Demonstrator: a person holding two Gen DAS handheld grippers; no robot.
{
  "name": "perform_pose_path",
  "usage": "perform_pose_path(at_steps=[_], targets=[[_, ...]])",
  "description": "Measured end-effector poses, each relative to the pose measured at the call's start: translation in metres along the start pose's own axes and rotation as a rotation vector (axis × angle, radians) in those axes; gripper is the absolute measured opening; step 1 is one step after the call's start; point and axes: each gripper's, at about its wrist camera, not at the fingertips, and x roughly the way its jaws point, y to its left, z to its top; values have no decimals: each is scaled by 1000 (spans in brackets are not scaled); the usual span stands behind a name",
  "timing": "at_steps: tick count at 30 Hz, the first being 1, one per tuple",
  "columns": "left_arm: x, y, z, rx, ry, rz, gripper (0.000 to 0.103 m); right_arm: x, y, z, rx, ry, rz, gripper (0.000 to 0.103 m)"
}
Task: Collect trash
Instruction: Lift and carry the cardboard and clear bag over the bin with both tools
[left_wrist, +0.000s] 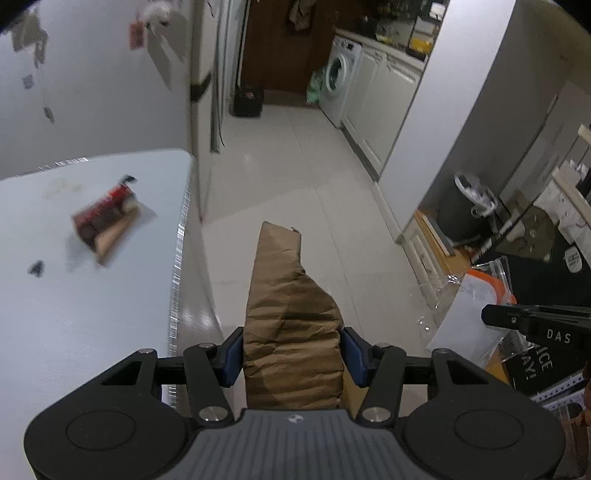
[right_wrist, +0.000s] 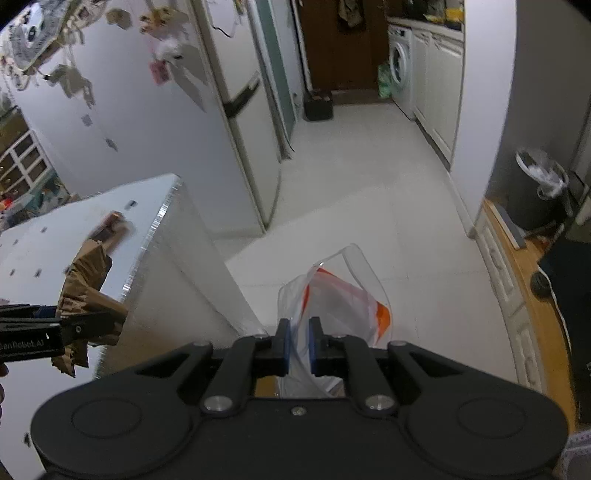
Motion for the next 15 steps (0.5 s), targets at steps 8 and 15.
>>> perform_pose_path(at_steps=[8, 15], targets=[[66, -16, -13, 14, 149, -16, 55, 45, -31, -22, 7, 117, -60, 11], [122, -17, -26, 0, 269, -22, 55, 98, -27, -40, -41, 207, -94, 11]])
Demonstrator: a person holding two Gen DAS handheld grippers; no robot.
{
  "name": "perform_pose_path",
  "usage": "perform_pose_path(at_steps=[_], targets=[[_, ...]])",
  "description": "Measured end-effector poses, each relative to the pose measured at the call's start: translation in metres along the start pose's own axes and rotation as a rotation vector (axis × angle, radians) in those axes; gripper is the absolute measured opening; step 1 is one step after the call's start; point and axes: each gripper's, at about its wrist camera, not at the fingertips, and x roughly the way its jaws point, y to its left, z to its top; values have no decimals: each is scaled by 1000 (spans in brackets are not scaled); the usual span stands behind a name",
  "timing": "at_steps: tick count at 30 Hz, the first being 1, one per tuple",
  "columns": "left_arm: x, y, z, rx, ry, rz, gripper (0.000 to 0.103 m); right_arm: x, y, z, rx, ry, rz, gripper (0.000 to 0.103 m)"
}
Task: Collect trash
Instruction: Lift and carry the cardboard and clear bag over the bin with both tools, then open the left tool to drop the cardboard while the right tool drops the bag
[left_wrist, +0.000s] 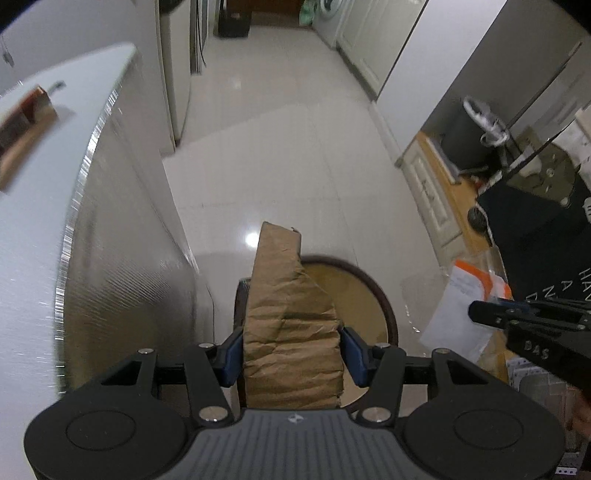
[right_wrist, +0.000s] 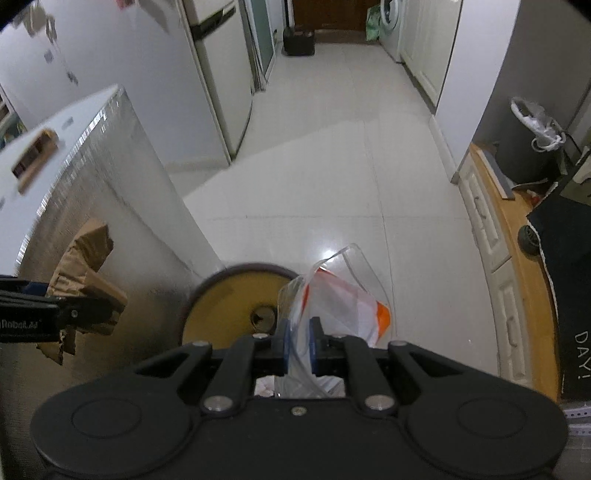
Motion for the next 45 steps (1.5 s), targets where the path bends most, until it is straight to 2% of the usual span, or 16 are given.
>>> perform_pose_path(at_steps=[10, 18, 24, 27, 31, 35, 40, 42, 45], targets=[[67, 1, 3, -24, 113, -35, 55, 76, 22, -2, -98, 88, -103, 13], [102, 21, -13, -100, 172, -47, 55, 130, 31, -5, -127, 165, -106, 13], [118, 25, -12, -69, 187, -54, 55, 165, 34, -9, -117, 218, -136, 16], [131, 24, -11, -43, 197, -68, 55, 176, 32, -9, -112, 232, -141, 23], [141, 25, -13, -18, 199, -89, 55, 180, 25, -10, -80, 229, -113, 39], [152, 17, -15, 16, 216, -98, 56, 177, 15, -17, -42, 241, -103, 39], [161, 11, -14, 41, 201, -95, 57, 166, 4, -25, 13, 234, -81, 39], [162, 12, -14, 53, 185, -82, 76, 162, -1, -27, 31, 227, -64, 39], [166, 12, -14, 70, 204, -59, 79, 156, -9, -29, 61, 219, -44, 38]])
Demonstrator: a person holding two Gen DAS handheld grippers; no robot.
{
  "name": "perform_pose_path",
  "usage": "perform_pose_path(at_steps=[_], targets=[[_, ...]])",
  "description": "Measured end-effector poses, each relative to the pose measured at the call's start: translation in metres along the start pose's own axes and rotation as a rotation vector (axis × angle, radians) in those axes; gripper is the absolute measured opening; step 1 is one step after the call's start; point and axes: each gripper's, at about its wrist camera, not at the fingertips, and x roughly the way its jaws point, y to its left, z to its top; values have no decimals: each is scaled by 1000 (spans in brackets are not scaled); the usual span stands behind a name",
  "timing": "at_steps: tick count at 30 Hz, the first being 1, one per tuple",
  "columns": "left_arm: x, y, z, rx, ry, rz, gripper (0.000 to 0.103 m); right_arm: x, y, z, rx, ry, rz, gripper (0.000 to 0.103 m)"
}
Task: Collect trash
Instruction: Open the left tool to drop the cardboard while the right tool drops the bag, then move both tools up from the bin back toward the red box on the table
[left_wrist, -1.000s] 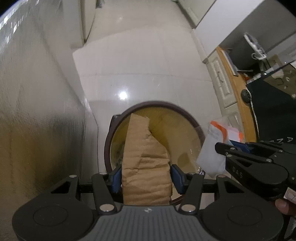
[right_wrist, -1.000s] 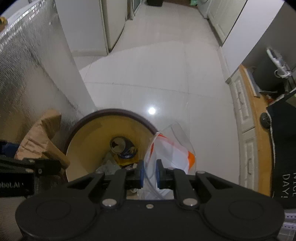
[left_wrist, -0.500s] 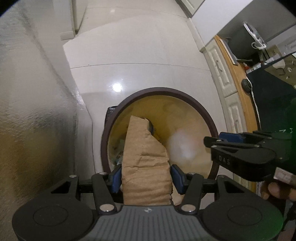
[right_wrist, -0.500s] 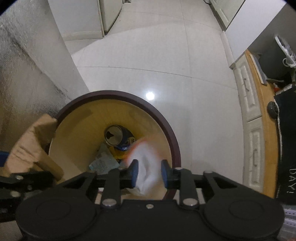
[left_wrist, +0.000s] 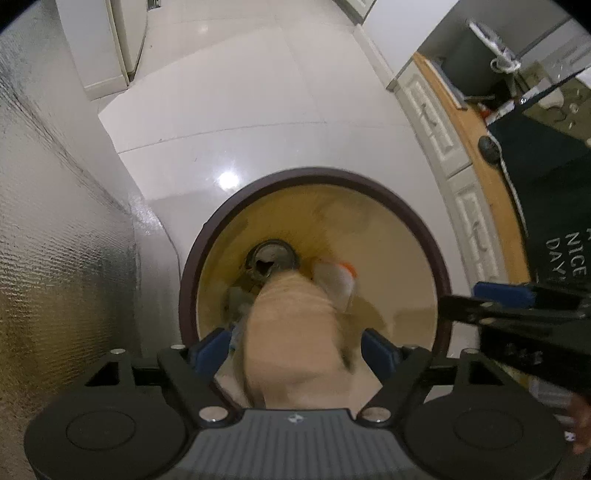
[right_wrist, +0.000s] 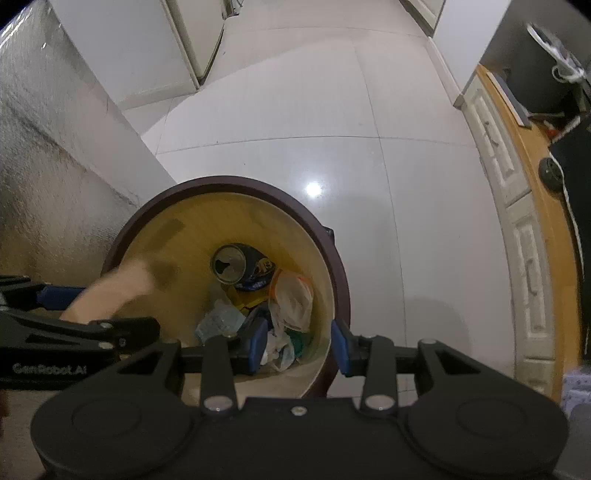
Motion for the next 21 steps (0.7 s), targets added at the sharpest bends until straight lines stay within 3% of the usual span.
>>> perform_pose_path(at_steps=[15, 21], targets=[[-27, 9, -8, 6, -1, 28, 96, -17, -2, -5, -1, -12, 59, 39], [-37, 5, -8, 7, -26, 33, 103, -23, -7, -7, 7, -12, 62, 47]])
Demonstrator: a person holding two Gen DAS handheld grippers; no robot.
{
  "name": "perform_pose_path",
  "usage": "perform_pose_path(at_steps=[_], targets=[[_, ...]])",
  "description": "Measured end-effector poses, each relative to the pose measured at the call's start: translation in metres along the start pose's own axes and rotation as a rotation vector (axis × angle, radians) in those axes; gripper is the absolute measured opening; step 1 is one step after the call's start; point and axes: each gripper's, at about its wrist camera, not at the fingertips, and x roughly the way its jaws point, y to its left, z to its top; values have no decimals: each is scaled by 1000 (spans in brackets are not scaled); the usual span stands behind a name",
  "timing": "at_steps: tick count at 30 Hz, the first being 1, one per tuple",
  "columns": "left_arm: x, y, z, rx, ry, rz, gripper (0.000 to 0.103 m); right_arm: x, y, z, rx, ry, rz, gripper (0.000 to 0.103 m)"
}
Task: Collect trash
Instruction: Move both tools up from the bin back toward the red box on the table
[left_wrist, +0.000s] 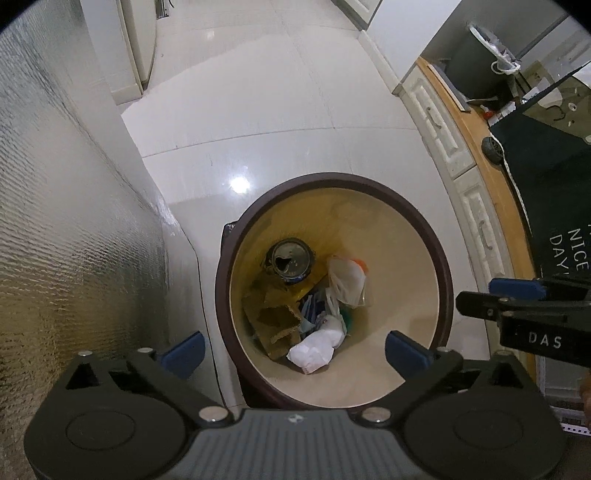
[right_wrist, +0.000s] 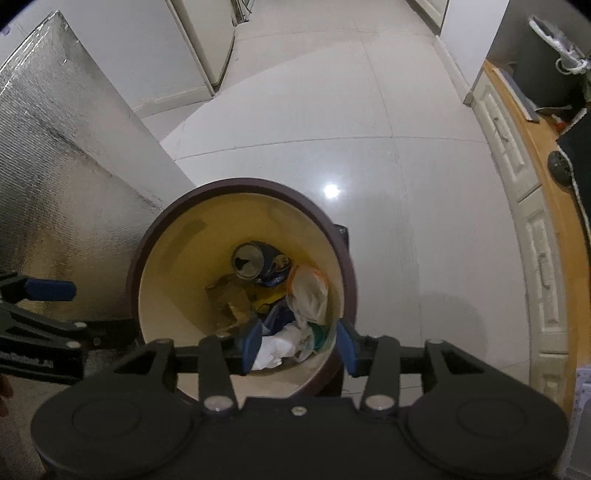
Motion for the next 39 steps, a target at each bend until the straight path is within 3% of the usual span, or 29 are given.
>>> perform_pose_path(at_steps=[6, 19, 23, 39], targets=[[-5, -7, -5, 4, -6, -9, 103, -10, -8, -4, 22, -9, -24, 57], [-34, -10, -11, -4, -51, 2, 103, -42, -20, -19, 33, -49, -33, 95], [-45, -10, -14, 2, -74, 1, 103, -53, -20, -23, 36, -72, -33, 102], [-91, -15, -40, 16, -146, 15, 103, -99, -17, -40, 34, -159, -48, 103]])
